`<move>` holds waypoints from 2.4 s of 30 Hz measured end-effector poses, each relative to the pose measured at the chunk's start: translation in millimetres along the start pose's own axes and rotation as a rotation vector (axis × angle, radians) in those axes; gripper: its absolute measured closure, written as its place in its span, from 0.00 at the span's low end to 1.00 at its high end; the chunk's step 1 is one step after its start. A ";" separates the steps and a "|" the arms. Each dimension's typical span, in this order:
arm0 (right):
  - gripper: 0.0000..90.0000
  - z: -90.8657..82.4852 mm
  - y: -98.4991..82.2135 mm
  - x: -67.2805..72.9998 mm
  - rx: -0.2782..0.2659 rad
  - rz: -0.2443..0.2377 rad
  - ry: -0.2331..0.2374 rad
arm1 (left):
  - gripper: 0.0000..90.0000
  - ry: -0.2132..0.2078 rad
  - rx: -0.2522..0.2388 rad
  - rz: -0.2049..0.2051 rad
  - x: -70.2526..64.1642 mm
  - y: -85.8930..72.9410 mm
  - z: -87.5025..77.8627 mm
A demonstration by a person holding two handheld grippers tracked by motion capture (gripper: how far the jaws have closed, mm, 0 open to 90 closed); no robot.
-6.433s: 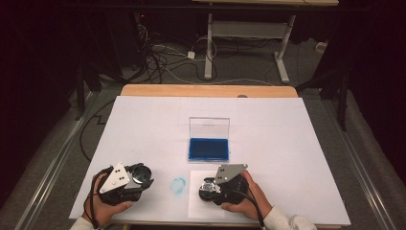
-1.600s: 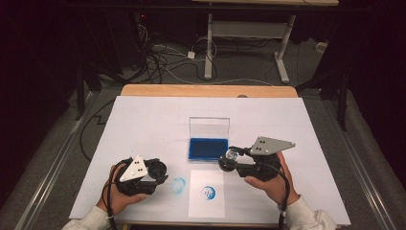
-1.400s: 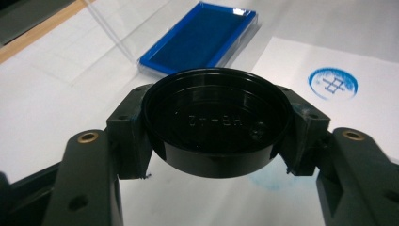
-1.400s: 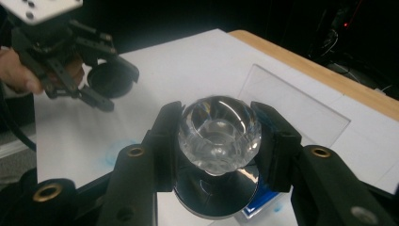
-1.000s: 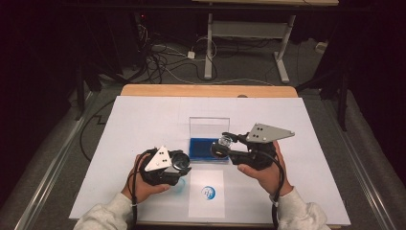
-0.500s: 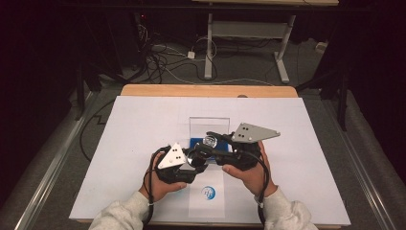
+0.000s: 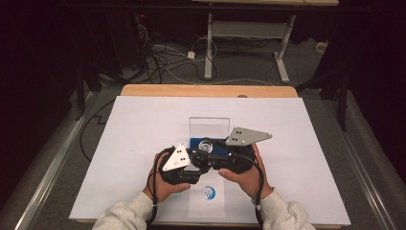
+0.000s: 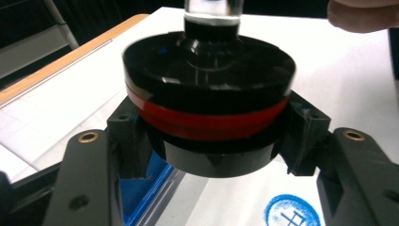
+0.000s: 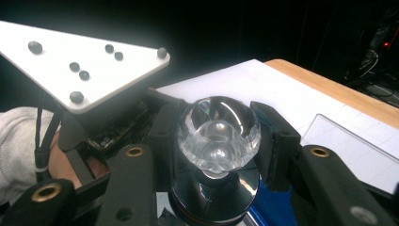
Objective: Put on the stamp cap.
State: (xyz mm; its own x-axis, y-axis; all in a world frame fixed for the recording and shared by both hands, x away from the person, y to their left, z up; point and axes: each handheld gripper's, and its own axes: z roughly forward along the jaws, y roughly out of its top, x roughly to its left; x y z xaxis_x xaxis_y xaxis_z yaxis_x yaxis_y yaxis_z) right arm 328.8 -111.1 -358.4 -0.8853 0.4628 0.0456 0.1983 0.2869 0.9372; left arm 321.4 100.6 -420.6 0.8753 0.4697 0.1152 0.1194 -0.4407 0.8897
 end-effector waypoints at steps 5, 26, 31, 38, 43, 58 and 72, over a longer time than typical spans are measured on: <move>0.63 1.9 -2.0 0.4 0.013 0.000 0.002 | 0.40 0.004 0.000 0.008 0.3 -0.6 -0.4; 0.63 4.1 -10.5 3.4 0.049 -0.014 0.011 | 0.40 0.016 0.068 0.060 -5.5 -1.7 2.7; 0.63 4.5 -12.5 3.4 0.053 -0.009 0.012 | 0.41 0.013 0.088 0.070 -5.7 -1.6 3.4; 0.63 5.4 -13.2 9.2 0.056 -0.042 0.003 | 0.41 0.007 0.100 0.062 -7.5 0.1 3.8; 0.63 5.9 -15.9 10.2 0.057 -0.048 0.000 | 0.41 -0.024 0.106 0.040 -6.0 0.2 4.0; 0.63 4.8 -18.1 9.7 0.059 -0.045 0.022 | 0.38 -0.031 0.087 0.027 2.9 2.6 -7.5; 0.63 7.4 -19.7 10.9 0.084 -0.057 0.017 | 0.38 -0.054 0.082 0.013 2.8 -4.5 -2.1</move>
State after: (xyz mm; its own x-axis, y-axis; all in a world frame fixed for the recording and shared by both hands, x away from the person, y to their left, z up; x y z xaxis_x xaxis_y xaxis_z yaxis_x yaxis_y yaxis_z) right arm 318.4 -105.5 -378.9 -0.9028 0.4301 -0.0003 0.1815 0.3816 0.9064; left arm 322.4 105.5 -423.3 0.9007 0.4227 0.1003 0.1443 -0.5089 0.8487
